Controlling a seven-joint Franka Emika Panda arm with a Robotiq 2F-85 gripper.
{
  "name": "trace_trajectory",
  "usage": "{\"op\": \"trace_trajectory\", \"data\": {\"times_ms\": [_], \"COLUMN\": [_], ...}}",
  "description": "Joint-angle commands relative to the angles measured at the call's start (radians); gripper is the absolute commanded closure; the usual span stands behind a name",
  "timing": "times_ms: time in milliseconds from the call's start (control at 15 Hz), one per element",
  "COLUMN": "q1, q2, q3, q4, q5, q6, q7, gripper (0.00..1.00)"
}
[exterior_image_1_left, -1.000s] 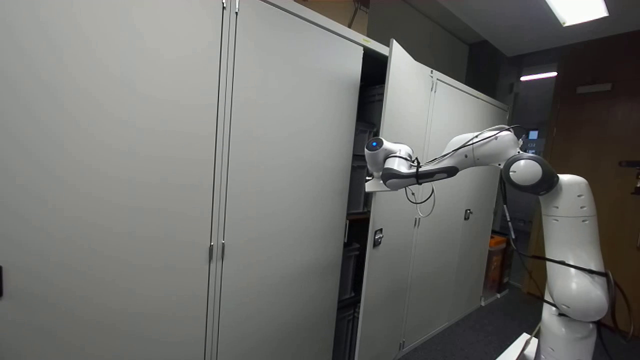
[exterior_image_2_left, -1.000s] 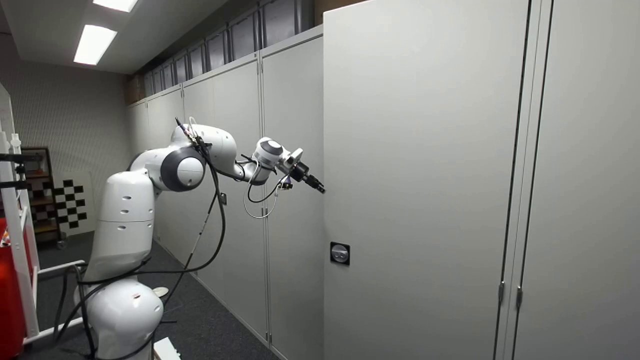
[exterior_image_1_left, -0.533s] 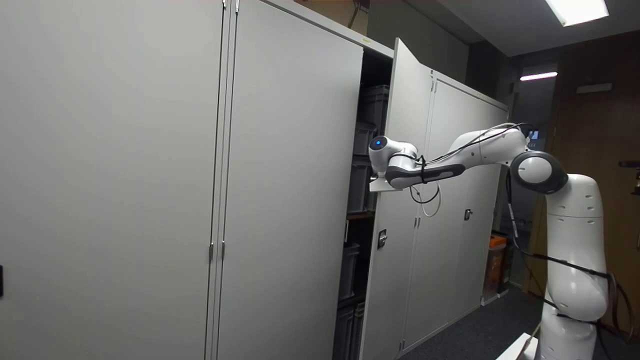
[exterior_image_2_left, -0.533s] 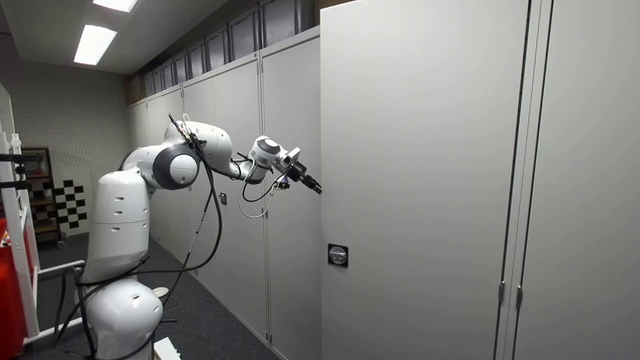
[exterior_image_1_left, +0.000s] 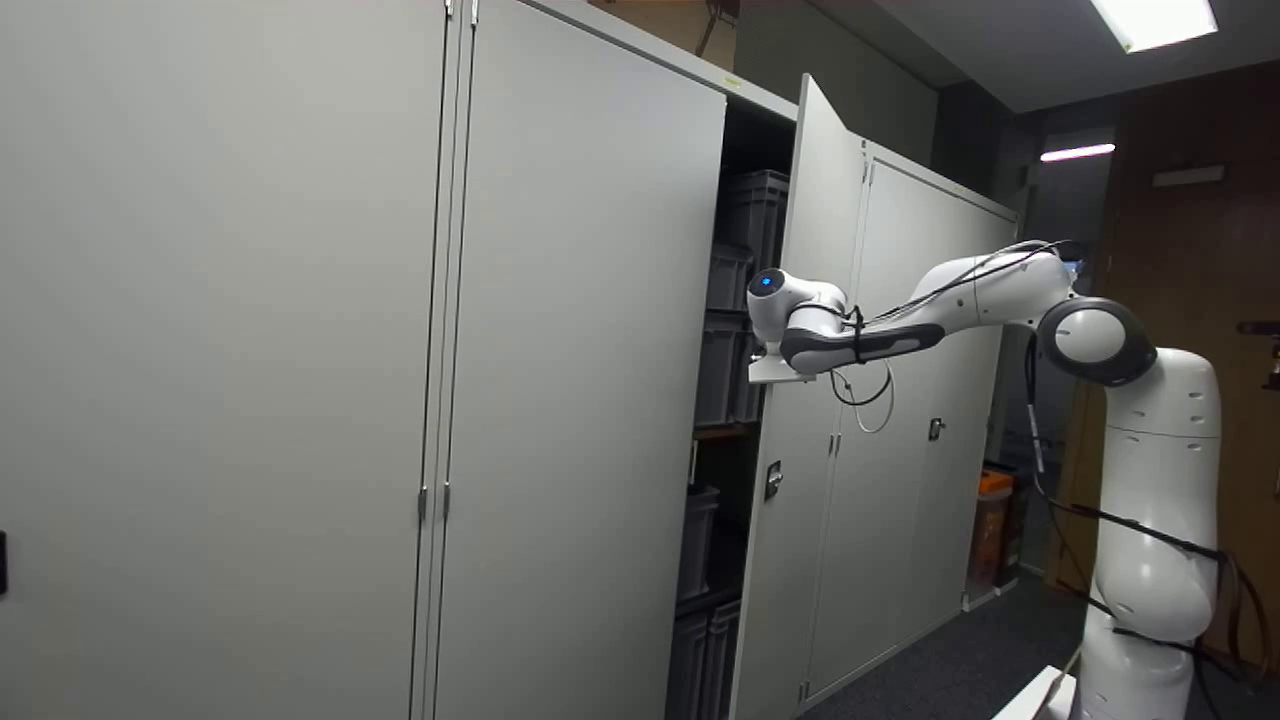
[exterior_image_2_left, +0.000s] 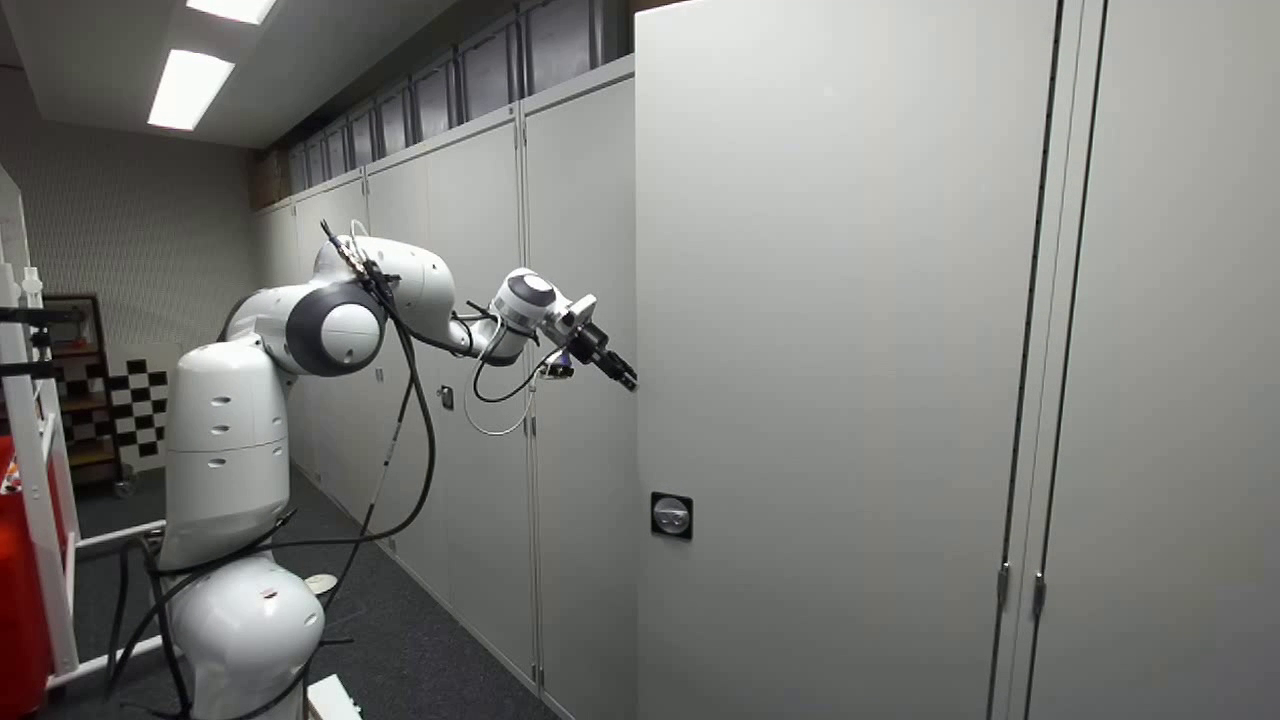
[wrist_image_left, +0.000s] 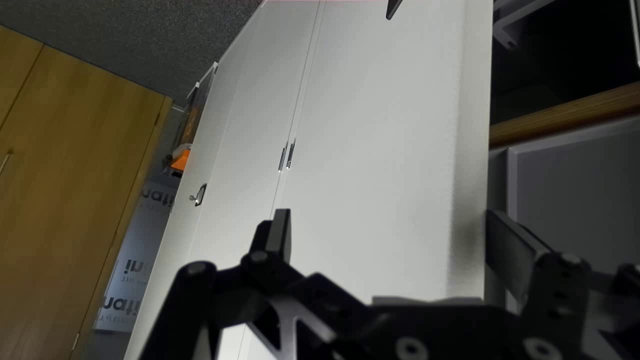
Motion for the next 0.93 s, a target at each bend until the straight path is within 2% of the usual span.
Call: {"op": "trace_trajectory", "data": {"times_ms": [0, 867], "q1": [-0.035, -0.076], "q2": [-0.081, -0.186], "q3": [0.024, 0.035], "q4": [-0.081, -0.179], "q5": [0.021, 0.075], "q6": [-0.048, -0.049], "q7": [0.019, 0.030], "gripper": [0.00, 0.00]}}
